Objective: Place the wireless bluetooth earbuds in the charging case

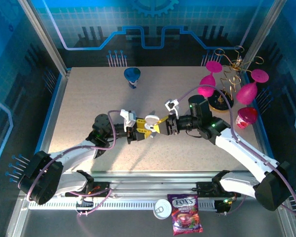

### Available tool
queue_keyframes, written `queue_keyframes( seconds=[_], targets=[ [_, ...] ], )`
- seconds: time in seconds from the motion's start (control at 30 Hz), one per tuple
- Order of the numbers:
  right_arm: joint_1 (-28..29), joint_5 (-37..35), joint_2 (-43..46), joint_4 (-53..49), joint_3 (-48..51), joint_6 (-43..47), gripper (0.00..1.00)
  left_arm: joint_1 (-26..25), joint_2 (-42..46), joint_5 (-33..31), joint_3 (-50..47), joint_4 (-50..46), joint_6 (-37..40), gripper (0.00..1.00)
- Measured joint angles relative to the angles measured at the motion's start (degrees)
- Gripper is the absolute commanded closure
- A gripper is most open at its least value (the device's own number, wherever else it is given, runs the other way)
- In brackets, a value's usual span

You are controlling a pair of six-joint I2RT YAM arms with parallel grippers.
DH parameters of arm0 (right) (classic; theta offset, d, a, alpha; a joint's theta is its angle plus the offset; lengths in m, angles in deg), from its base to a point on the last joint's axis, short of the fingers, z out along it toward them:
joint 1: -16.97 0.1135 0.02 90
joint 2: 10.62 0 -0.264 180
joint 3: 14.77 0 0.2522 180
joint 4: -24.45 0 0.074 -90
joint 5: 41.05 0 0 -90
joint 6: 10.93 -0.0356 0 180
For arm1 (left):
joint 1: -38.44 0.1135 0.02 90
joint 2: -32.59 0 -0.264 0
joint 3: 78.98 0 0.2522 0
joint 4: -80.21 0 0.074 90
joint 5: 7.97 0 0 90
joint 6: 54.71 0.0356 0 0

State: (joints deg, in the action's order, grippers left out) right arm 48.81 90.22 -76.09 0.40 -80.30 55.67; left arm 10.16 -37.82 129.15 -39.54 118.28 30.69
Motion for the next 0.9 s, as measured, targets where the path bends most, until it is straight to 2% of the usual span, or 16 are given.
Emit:
queue_keyframes(
  seconds=[0.37,0.6,0.8,0.9],
  targets=[
    [-1.4,-1.0,2.6,-0.7,0.0,0.1,0.32,0.0,0.0,-0.2,0.0,1.2,0.2,0.72],
    [-3.4,-2.8,7.7,0.8,2.0,0.5,0.30,0.0,0.0,-0.1,0.0,1.2,0.4,0.73],
    [-8.4,-4.4,9.1,4.1,7.5,-2.5,0.29,0.8,1.7,-0.2,0.0,1.2,0.6,0.73],
    [-8.8,-4.2,9.1,4.9,8.6,-3.0,0.22,1.0,2.7,-0.2,-0.1,1.0,0.6,0.73]
  ],
)
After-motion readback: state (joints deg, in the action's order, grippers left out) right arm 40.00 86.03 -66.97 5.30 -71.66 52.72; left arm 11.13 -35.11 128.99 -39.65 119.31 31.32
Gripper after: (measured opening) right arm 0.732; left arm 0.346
